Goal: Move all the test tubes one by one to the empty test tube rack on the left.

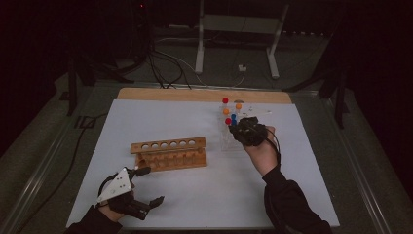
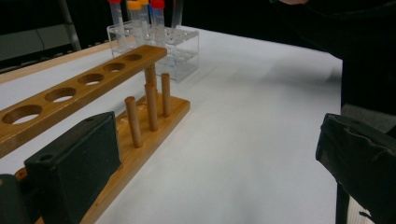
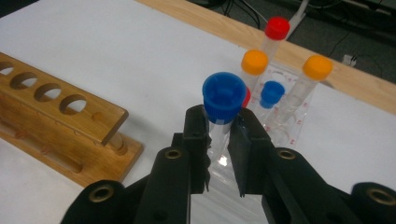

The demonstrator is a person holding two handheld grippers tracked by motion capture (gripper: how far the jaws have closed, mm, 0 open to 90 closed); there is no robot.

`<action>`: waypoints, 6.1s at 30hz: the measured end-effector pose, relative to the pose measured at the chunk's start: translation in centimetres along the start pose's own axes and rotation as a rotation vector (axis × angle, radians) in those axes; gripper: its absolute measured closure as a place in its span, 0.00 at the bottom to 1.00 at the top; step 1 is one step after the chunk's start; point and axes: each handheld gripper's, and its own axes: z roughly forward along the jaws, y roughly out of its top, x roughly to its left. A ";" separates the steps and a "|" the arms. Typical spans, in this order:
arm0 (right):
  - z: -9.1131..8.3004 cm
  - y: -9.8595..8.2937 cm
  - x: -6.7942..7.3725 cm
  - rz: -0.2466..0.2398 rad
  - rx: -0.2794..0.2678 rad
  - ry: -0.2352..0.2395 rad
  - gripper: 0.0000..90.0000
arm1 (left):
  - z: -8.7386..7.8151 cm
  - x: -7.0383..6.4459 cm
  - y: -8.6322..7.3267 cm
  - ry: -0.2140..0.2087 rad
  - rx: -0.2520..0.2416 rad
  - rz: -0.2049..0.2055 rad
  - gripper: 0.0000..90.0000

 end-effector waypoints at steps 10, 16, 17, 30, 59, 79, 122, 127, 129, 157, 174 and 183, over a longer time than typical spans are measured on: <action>-1.9 -0.4 0.6 -0.040 0.003 0.047 0.85 | 0.4 -0.3 1.5 -0.045 -0.014 -0.002 0.01; -2.3 -1.7 1.9 -0.080 0.040 0.104 0.85 | 0.9 -0.7 2.8 -0.079 0.002 -0.026 0.01; -2.3 -2.0 2.2 -0.082 0.046 0.112 0.85 | 1.0 -0.8 3.0 -0.080 0.007 -0.022 0.01; -3.3 -4.8 5.3 -0.142 0.064 0.220 0.85 | 4.7 -1.2 6.2 -0.139 0.025 -0.024 0.01; -3.8 -5.7 7.7 -0.189 0.057 0.316 0.85 | 12.6 -1.9 9.7 -0.164 0.048 0.043 0.48; -3.9 -5.7 7.4 -0.177 0.048 0.317 0.85 | 13.3 -2.0 9.5 -0.178 0.071 0.079 0.86; -6.2 -5.1 5.1 -0.052 -0.147 0.273 0.00 | 10.4 5.4 13.9 0.099 -0.002 0.053 0.86; -6.2 -5.1 5.1 -0.053 -0.144 0.271 0.00 | 11.1 6.0 12.3 0.116 0.001 0.014 0.86; -6.2 -5.2 5.0 -0.051 -0.146 0.274 0.00 | 11.2 6.1 12.0 0.116 0.001 0.006 0.86; -6.2 -5.2 4.7 -0.043 -0.139 0.283 0.00 | 13.3 6.0 7.5 0.138 0.102 -0.039 0.86; -6.9 -4.5 4.0 -0.044 -0.157 0.286 0.00 | 13.3 6.3 7.7 0.118 0.129 -0.071 0.84; -7.7 -2.5 1.2 -0.036 -0.197 0.247 0.00 | 12.1 5.8 8.6 0.103 0.112 -0.088 0.49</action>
